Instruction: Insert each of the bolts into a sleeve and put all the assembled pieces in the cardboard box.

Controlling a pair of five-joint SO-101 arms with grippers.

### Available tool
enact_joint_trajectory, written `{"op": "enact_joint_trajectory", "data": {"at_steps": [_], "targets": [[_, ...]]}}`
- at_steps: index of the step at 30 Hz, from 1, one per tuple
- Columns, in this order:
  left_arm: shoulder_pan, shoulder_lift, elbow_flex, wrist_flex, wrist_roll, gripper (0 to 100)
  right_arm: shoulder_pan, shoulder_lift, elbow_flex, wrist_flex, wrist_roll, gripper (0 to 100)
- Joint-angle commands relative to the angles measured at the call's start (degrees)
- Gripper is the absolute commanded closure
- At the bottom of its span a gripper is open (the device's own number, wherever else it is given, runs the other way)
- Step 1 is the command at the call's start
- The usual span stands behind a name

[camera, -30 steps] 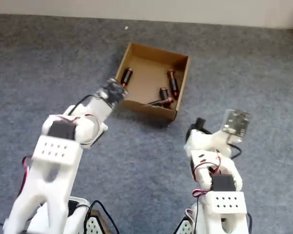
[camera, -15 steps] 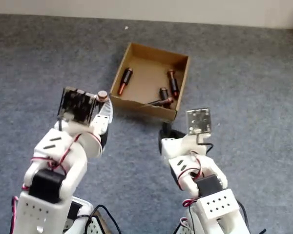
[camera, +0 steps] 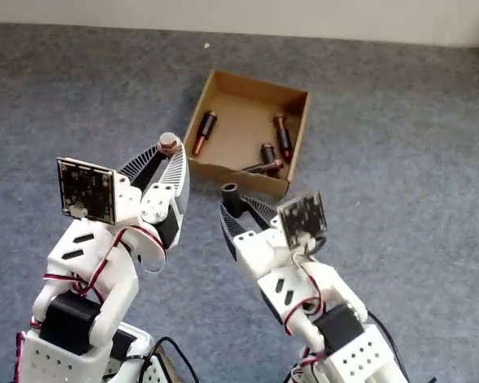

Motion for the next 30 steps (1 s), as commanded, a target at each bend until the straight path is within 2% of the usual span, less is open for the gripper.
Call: {"op": "enact_joint_trajectory", "data": {"at_steps": [1,5,9,14,19,22,27,30], "targets": [[5.0,-0.7,-2.0,-2.2,1.4,99,-2.7,-9.7,2.8,-1.9,1.8,99.4],[9.8,-0.7,-2.1,-2.4,1.1,99,-3.0,-15.8,7.6,-2.0,5.4,99.4],[11.1,-0.2,-1.8,-5.0,1.1,99,-3.1,-21.5,13.2,-2.0,6.9,99.4],[11.6,-0.1,-1.7,-5.9,1.5,99,-3.2,-21.3,15.3,-6.6,7.4,99.4],[15.0,-0.1,-0.2,-6.0,1.1,99,-3.2,-21.3,15.3,-10.8,7.7,99.4],[14.7,-0.1,1.6,-8.5,1.1,99,-3.2,-21.3,15.3,-12.6,10.5,99.4],[14.6,-0.2,2.7,-9.5,1.1,99,-3.1,-21.3,15.3,-13.8,10.9,99.4],[12.3,-0.7,2.3,-9.6,1.1,99,-3.1,-21.3,15.3,-13.8,10.9,99.4]]}}
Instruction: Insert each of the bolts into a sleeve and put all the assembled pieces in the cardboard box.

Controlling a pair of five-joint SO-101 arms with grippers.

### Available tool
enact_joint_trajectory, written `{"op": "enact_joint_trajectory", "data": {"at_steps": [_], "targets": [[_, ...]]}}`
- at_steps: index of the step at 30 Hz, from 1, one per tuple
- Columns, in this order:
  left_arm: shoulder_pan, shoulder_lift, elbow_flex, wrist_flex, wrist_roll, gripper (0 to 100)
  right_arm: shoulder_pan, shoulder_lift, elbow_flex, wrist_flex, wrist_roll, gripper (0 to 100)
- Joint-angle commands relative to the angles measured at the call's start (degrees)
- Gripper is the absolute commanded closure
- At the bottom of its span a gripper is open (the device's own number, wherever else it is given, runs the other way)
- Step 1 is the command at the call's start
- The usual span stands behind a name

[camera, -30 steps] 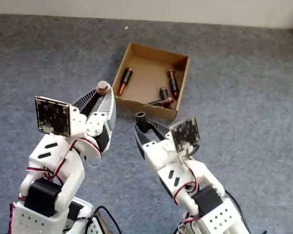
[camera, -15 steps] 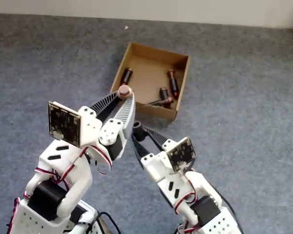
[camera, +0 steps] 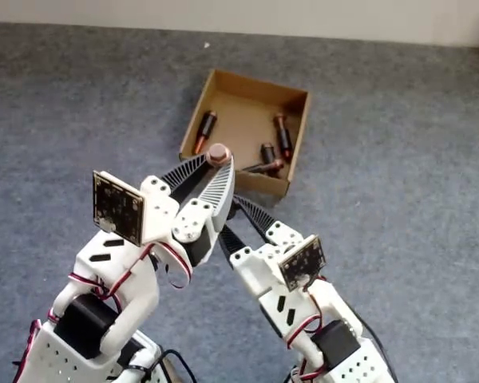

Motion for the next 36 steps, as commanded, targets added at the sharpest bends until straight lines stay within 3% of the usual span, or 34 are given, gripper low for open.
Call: {"op": "enact_joint_trajectory", "data": {"at_steps": [1,11,20,22,26,36], "targets": [[-2.6,-0.7,-0.7,-1.7,0.6,99,-0.5,-1.2,0.0,-2.4,0.6,99.4],[-3.8,-0.7,1.3,-1.5,0.7,99,-0.5,-1.2,-0.1,-2.5,0.6,99.4],[-0.6,-0.7,3.7,-1.1,0.6,99,0.8,-1.2,-0.1,-2.5,0.6,99.4],[-0.6,-0.2,4.5,-0.4,0.4,95,2.0,-1.2,-0.1,-2.5,0.4,99.4],[-0.5,-0.7,7.3,2.1,-5.3,77,3.6,-1.2,-0.1,-2.5,0.4,99.4],[-1.5,-0.7,5.8,5.3,-10.6,77,3.7,-1.2,2.7,-2.5,0.4,99.4]]}}
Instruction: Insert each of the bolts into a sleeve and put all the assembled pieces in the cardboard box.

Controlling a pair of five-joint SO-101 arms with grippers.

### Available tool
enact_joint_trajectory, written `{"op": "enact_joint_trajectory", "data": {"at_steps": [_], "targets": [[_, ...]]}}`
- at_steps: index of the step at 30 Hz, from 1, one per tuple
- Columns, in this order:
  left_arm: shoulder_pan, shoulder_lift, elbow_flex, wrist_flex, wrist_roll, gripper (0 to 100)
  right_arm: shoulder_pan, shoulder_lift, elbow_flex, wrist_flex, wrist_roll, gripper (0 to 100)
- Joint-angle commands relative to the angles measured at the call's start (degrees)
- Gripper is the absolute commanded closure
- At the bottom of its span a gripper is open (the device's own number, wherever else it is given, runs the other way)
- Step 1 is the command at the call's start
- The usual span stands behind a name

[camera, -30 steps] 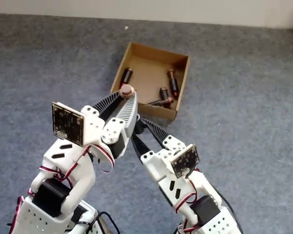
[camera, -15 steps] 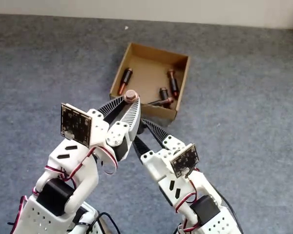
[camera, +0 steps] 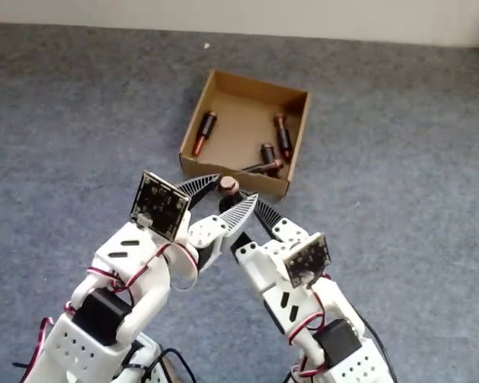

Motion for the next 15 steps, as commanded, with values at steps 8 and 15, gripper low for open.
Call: {"op": "enact_joint_trajectory", "data": {"at_steps": [8,15], "targets": [[-7.3,-0.7,-9.6,13.6,-10.0,77,5.8,-1.0,2.8,-1.9,0.0,99.4],[-22.8,-0.7,-8.0,23.6,-11.5,78,10.1,-0.5,2.8,-1.9,0.0,99.4]]}}
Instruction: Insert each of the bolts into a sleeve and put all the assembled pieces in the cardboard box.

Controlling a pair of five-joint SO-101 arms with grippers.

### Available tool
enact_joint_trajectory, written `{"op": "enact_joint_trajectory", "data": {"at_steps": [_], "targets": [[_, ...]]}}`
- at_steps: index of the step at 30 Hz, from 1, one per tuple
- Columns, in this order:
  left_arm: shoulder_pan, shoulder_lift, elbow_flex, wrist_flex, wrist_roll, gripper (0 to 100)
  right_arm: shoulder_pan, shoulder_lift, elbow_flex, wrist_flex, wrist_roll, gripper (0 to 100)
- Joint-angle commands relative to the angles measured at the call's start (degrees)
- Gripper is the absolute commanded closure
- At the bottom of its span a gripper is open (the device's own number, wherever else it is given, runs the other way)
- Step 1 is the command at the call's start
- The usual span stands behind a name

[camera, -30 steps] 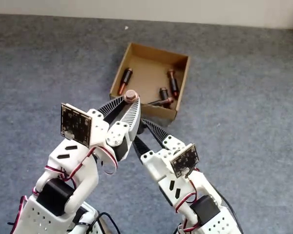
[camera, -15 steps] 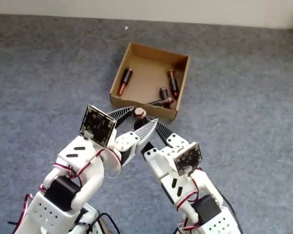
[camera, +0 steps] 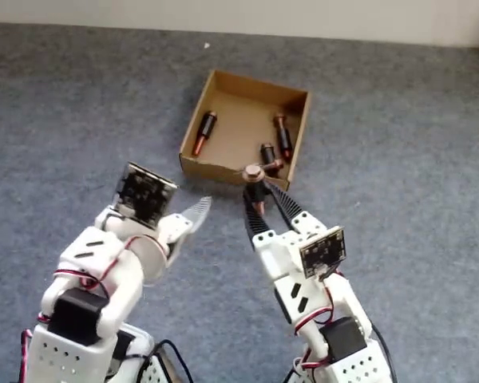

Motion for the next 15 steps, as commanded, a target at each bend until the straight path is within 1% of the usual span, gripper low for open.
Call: {"op": "enact_joint_trajectory", "data": {"at_steps": [1,4,6,8,9,12,15], "targets": [[-10.1,-0.7,-0.1,4.5,-1.1,79,2.1,-0.5,2.7,-1.8,0.0,99.4],[-14.7,-0.7,4.4,3.9,-1.1,87,2.8,-0.4,2.2,-1.0,0.0,99.4],[-16.7,-0.7,8.3,2.1,-1.1,93,3.6,-0.3,2.0,2.7,-0.7,99.4],[-18.3,-0.7,11.9,-0.4,-1.1,98,4.8,-0.3,-1.5,5.4,-2.1,99.4],[-18.8,-0.7,13.7,-1.7,-1.1,100,5.2,-0.2,-3.8,6.9,-2.3,99.4],[-18.8,-0.7,19.0,-4.8,-0.9,99,5.2,-0.2,-10.2,11.2,-2.4,99.4],[-18.8,-0.7,24.0,-9.8,-0.8,99,4.2,3.4,-16.0,11.6,-2.4,99.4]]}}
